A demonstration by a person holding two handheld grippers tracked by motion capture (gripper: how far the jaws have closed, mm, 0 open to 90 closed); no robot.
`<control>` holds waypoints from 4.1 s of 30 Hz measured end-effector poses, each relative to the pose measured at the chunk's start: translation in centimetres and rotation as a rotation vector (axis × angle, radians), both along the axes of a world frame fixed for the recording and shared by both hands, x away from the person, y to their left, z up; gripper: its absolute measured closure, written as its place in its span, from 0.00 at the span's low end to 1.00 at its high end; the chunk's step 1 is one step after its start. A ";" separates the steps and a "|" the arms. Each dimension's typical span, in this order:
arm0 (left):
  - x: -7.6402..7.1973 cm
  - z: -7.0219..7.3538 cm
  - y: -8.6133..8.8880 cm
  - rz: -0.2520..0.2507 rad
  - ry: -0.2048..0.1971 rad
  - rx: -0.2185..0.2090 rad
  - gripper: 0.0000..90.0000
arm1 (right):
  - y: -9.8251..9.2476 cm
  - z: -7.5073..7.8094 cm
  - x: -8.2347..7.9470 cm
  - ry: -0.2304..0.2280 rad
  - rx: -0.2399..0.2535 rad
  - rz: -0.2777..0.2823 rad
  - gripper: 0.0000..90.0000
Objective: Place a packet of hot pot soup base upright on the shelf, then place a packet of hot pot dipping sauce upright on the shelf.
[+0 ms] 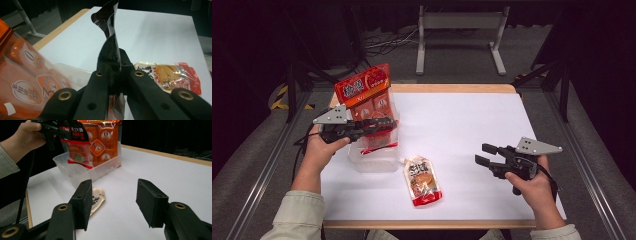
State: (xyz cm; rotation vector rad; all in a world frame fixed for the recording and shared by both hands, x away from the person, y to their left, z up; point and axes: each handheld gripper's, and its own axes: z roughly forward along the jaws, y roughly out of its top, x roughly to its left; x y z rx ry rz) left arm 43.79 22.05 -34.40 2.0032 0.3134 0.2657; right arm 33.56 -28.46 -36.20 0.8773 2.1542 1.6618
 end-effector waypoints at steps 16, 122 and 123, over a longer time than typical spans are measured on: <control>0.5 0.7 0.1 0.075 -0.075 0.105 0.99 | 0.0 0.0 -0.1 0.002 0.008 0.000 0.52; -10.2 -0.6 -2.5 0.269 0.138 -0.044 0.19 | 2.2 -0.3 1.2 -0.035 -0.001 -0.001 0.34; -10.3 -0.6 -2.5 0.268 0.144 -0.037 0.19 | 2.4 -0.3 1.4 -0.034 0.002 0.007 0.34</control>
